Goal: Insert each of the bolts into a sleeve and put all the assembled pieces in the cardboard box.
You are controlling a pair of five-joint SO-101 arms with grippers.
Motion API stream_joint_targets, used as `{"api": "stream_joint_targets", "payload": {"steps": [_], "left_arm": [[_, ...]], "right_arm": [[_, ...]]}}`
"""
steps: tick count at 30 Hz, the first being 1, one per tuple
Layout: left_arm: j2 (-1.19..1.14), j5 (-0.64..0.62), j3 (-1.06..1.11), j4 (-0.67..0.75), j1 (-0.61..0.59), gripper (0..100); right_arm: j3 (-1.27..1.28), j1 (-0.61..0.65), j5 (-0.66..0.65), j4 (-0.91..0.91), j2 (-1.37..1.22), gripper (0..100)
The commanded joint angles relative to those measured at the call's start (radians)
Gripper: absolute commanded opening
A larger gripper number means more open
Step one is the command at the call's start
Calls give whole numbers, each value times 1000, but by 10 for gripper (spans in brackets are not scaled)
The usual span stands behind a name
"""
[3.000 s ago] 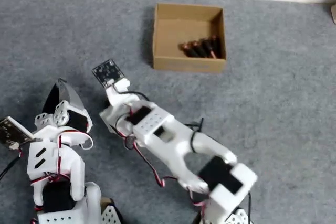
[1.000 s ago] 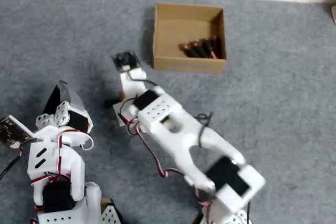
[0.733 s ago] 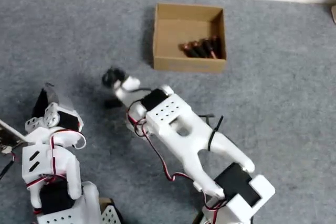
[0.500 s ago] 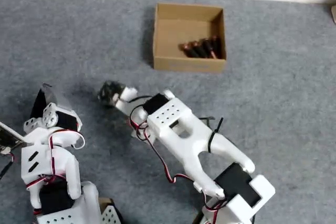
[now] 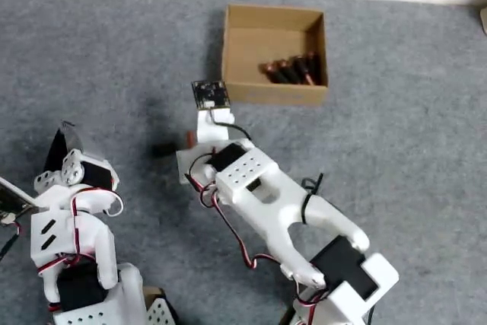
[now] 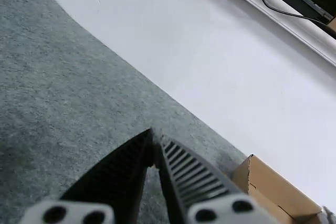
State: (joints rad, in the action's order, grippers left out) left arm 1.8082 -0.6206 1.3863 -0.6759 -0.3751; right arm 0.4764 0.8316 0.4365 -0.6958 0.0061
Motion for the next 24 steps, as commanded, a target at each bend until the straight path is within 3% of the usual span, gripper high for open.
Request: {"api": "stream_joint_targets", "payload": {"steps": [1,6,14,18,24], "left_arm": [[4,-2,-47,3,-8,7],[4,-2,-47,3,-8,7],[4,5,-45,3,-8,7],[4,6,-45,3,-12,7],[4,54,-45,3,-13,8]], "right_arm": [[-8,-12,-89,21,21,167],[2,4,-229,10,18,360],[-21,25,-701,53,12,365],[-122,25,-833,68,-68,365],[-383,48,-944,-48,-337,365]]}}
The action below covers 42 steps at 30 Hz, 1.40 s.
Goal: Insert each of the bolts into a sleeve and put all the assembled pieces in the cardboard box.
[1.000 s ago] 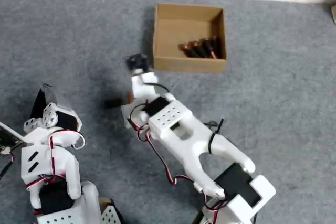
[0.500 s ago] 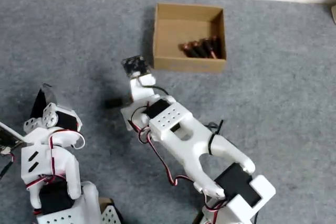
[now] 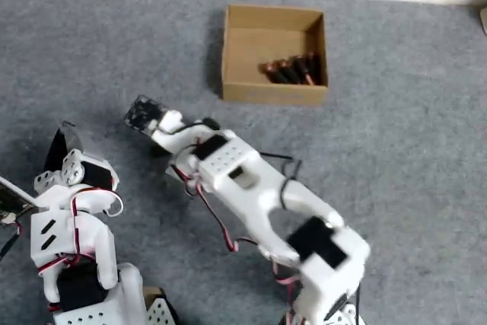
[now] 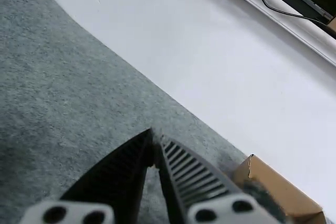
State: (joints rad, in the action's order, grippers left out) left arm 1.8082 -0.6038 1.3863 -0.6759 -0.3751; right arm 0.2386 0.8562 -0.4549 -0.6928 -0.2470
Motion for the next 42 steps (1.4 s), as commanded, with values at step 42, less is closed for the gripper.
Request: {"api": "stream_joint_targets", "payload": {"steps": [42], "left_arm": [[4,60,-54,5,-13,8]], "right_arm": [[-769,81,-118,-384,-610,5]]}}
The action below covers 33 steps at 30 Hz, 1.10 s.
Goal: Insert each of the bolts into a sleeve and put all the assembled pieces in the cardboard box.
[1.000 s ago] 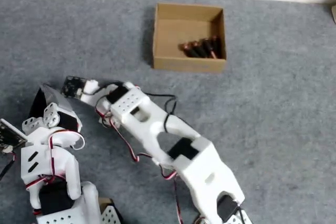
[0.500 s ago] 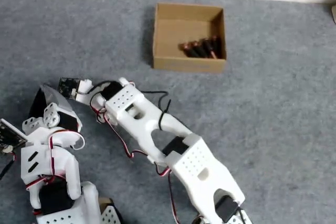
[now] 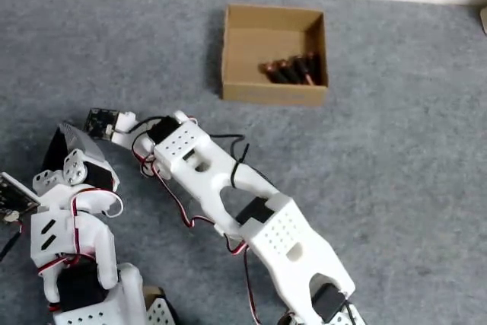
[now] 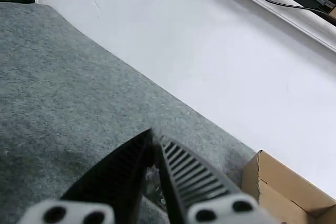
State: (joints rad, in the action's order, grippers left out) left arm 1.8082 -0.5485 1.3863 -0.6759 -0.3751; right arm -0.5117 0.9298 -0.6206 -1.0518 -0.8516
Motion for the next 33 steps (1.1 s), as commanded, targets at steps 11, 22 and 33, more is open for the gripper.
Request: {"api": "stream_joint_targets", "payload": {"steps": [11,22,33], "left_arm": [[4,-20,-51,31,-5,7],[-5,-78,-45,29,127,7],[-8,213,-16,-71,503,8]], "right_arm": [[-236,-145,206,-495,354,5],[-242,-277,218,-711,831,5],[179,-585,236,-708,1302,5]]}}
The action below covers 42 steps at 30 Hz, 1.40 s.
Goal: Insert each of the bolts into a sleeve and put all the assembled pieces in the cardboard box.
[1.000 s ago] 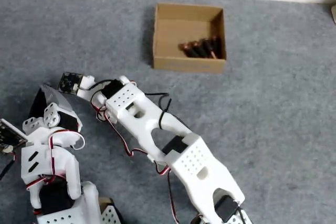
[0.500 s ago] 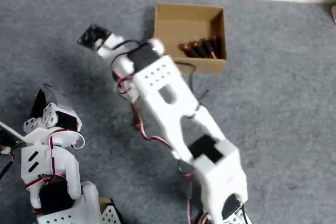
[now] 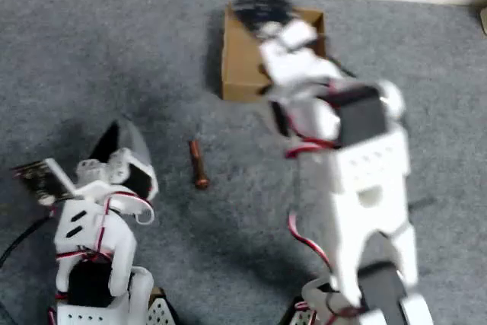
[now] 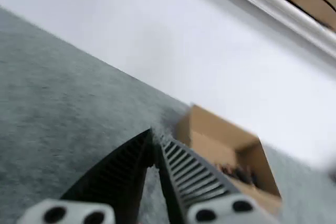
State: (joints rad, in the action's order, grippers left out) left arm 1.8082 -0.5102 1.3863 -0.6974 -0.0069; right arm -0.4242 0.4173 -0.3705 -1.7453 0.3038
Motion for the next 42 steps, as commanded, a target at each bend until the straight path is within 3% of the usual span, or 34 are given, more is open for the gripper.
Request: {"api": "stream_joint_targets", "payload": {"steps": [1,5,9,14,18,23,27,30,34,39,42], "left_arm": [[-7,284,-15,-78,191,8],[4,698,-27,-265,329,8],[4,1177,-113,-365,278,7],[2,1326,-170,-537,205,8],[-7,1741,-193,-761,216,8],[-38,2085,-168,-879,268,8],[-205,2208,-213,-850,331,8],[-423,2219,-354,-829,410,8],[-806,2222,-624,-925,510,8],[-1257,2323,-940,-1063,519,12],[-1448,2415,-1021,-1077,464,94]], "right_arm": [[145,-99,-32,-15,189,5],[341,-209,-103,-15,354,5],[476,-366,-186,4,484,5],[662,-565,-203,117,559,5],[832,-627,-249,183,559,5],[944,-656,-250,226,570,5],[951,-659,-219,220,570,5],[954,-659,-210,217,570,5],[958,-659,-209,217,570,5],[958,-659,-207,219,570,5],[952,-661,-207,220,570,5]]}}
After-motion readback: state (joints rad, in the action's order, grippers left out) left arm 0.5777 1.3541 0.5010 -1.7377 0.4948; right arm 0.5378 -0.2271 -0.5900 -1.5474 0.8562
